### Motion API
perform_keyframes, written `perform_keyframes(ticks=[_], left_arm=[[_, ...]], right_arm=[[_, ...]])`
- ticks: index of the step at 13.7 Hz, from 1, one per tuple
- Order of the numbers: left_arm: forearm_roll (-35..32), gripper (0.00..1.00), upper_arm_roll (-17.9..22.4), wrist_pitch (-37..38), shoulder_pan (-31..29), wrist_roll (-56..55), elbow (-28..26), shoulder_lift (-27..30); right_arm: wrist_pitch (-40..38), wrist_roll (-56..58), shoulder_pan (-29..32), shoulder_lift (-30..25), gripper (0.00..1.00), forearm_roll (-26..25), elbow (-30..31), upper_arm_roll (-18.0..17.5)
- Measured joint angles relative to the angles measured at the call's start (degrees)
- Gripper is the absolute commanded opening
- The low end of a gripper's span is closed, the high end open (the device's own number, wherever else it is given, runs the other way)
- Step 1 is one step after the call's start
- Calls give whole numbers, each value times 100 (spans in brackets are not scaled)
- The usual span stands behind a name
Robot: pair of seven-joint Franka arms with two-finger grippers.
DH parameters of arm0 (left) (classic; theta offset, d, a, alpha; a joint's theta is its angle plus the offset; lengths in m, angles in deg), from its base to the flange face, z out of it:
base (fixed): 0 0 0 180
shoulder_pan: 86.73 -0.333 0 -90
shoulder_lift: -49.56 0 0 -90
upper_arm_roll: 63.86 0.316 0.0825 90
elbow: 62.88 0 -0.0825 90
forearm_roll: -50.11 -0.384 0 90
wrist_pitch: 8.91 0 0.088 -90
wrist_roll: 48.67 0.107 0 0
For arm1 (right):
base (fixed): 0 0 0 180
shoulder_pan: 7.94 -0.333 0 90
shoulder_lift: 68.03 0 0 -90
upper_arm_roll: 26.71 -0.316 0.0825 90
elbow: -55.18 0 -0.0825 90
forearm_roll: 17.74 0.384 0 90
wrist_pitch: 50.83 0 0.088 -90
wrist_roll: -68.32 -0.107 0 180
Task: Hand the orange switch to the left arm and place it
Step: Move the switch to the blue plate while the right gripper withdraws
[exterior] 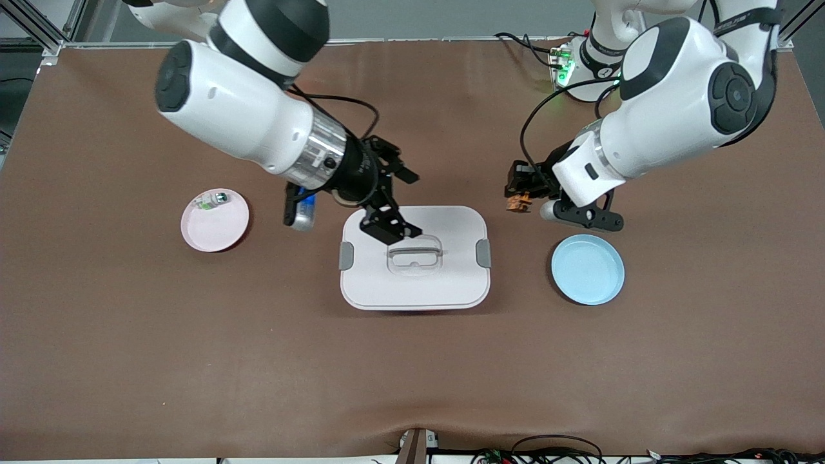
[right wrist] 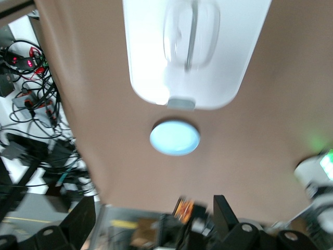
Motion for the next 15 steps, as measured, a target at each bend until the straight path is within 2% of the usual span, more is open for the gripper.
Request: perform_keyframes(ticks=[4, 7, 10, 12, 15], left_arm=[[-788, 0, 12, 386, -171, -13, -82, 80], [-1440, 0, 16, 441, -268, -13, -468, 121], [-1885, 0, 24, 242, -507, -14, -933, 148], [-2042, 0, 28, -210, -750, -14, -1278, 163], [-2082, 0, 34, -1061, -1132, -166, -1844, 202]], right_arm=[[-970, 1421, 237, -143, 100, -463, 0, 10], [-1686, 2689, 672, -232, 100, -611, 0, 29], [-2233, 4302, 939, -464, 100, -1691, -1, 24], [-2616, 5339, 944, -590, 100, -2347, 2, 18], [-3037, 7112, 1227, -708, 100, -2825, 7, 34]])
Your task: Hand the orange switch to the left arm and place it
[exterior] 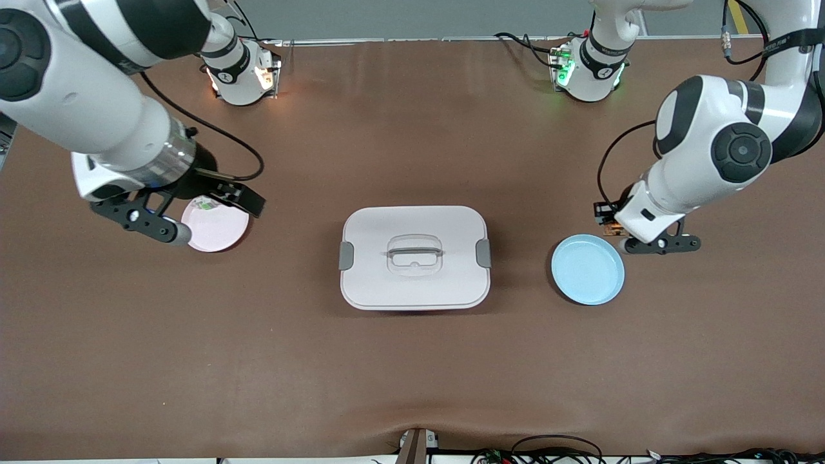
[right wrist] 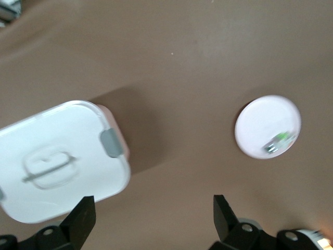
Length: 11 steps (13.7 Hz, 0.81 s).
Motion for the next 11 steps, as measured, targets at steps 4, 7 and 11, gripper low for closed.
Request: perform_keyframes(ticks=[4, 7, 11], left_arm=[[-331, 0, -16, -885, -100, -1720, -440, 20], [-358, 0, -30, -1414, -103, -3067, -718, -6], [-358, 0, -27, -1866, -186, -4559, -827, -312]], right_arm=[[-397, 2193, 953, -172, 100, -91, 1, 23], [-645, 3149, 1579, -330, 100, -96, 3, 24], [-714, 3514, 1977, -456, 100, -107, 7, 22]])
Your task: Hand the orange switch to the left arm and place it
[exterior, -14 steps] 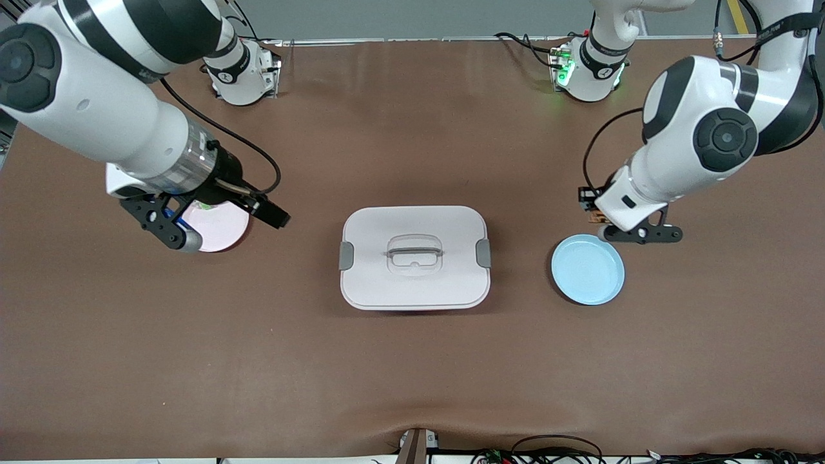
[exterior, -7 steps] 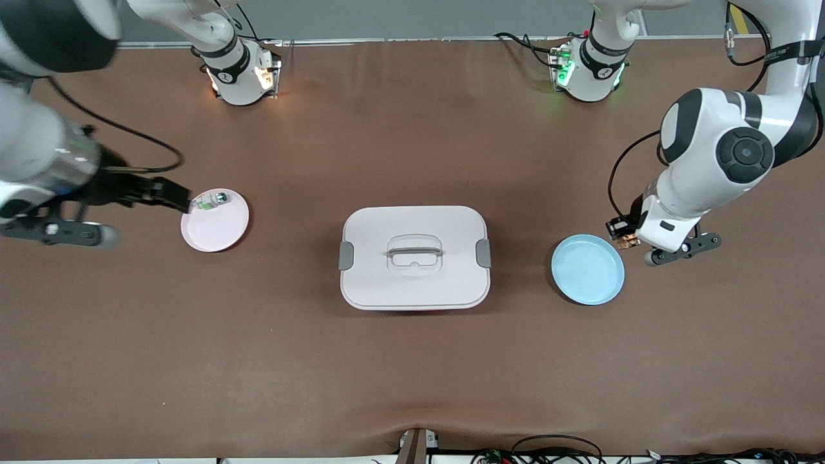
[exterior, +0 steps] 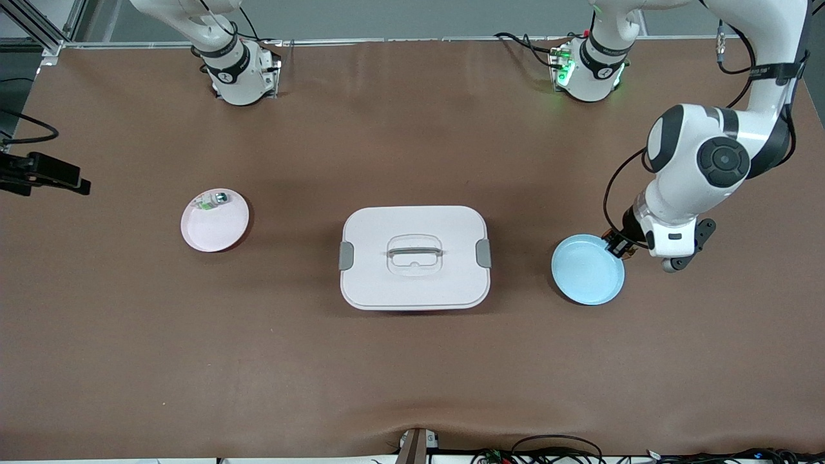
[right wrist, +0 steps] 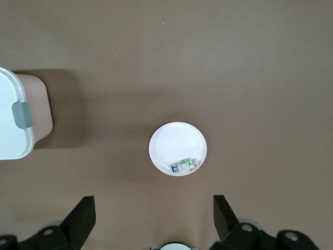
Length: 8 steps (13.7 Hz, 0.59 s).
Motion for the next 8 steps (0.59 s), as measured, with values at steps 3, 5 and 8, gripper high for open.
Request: perform_keyframes(ticks=[3, 5, 8], left_arm=[[0, 0, 0, -444, -1, -891, -3, -440], [0, 0, 0, -562, -1, -1090, 3, -677], [0, 0, 1, -616, -2, -1146, 82, -966]], right_arm=[[-11, 3, 11, -176, 100, -112, 214, -7], [25, 3, 11, -434, 100, -148, 530, -9], [204, 4, 11, -901, 100, -218, 1099, -11]])
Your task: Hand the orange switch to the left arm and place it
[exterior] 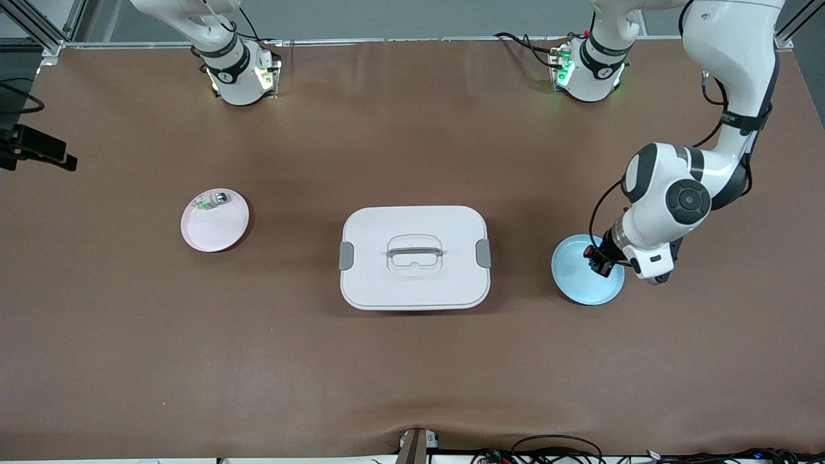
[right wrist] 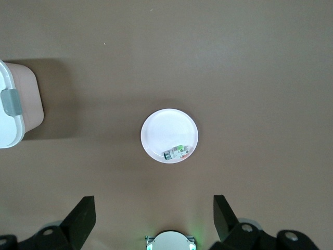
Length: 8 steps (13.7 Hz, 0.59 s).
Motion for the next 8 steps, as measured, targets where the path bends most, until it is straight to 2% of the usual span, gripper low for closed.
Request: perform_keyframes(ticks=[5, 8], left_arm=[[0, 0, 1, -18, 1, -213, 302, -495], [0, 0, 1, -17, 3, -219, 309, -602]], right_arm=[[890, 6, 0, -1206, 100, -19, 1668, -5], [1039, 7, 9, -1540, 100, -32, 2015, -5]])
